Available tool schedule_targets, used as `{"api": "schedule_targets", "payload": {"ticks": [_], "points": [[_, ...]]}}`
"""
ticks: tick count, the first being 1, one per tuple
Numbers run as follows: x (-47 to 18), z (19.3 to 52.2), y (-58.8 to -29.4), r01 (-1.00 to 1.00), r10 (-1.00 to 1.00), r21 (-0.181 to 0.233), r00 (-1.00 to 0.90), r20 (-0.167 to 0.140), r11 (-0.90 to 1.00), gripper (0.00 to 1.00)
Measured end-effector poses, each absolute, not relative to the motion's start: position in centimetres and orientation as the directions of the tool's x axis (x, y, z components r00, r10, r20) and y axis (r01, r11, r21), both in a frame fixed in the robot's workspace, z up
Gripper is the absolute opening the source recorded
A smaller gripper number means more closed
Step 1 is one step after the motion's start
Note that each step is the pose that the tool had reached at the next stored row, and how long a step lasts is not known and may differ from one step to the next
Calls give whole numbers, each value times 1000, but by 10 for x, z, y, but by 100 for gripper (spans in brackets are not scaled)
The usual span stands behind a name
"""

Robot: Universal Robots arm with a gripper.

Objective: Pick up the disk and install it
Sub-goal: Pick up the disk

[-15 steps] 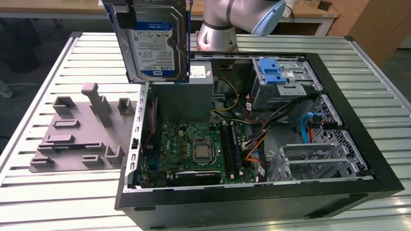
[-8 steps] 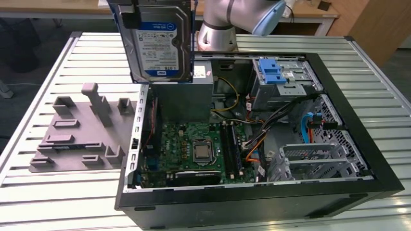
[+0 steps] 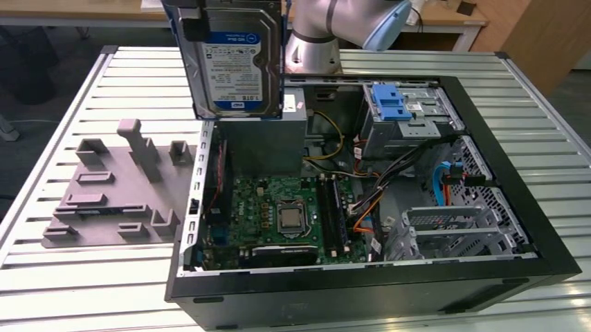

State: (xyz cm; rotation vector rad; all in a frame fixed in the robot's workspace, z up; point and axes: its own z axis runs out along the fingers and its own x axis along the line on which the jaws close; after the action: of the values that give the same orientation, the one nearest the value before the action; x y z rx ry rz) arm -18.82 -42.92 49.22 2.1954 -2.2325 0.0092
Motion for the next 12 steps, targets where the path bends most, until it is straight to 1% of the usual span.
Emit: {"api": "schedule_targets", "payload": {"ticks": [12], "points": [[-173, 492, -429, -1000, -1000, 3, -17, 12, 17, 36]]}}
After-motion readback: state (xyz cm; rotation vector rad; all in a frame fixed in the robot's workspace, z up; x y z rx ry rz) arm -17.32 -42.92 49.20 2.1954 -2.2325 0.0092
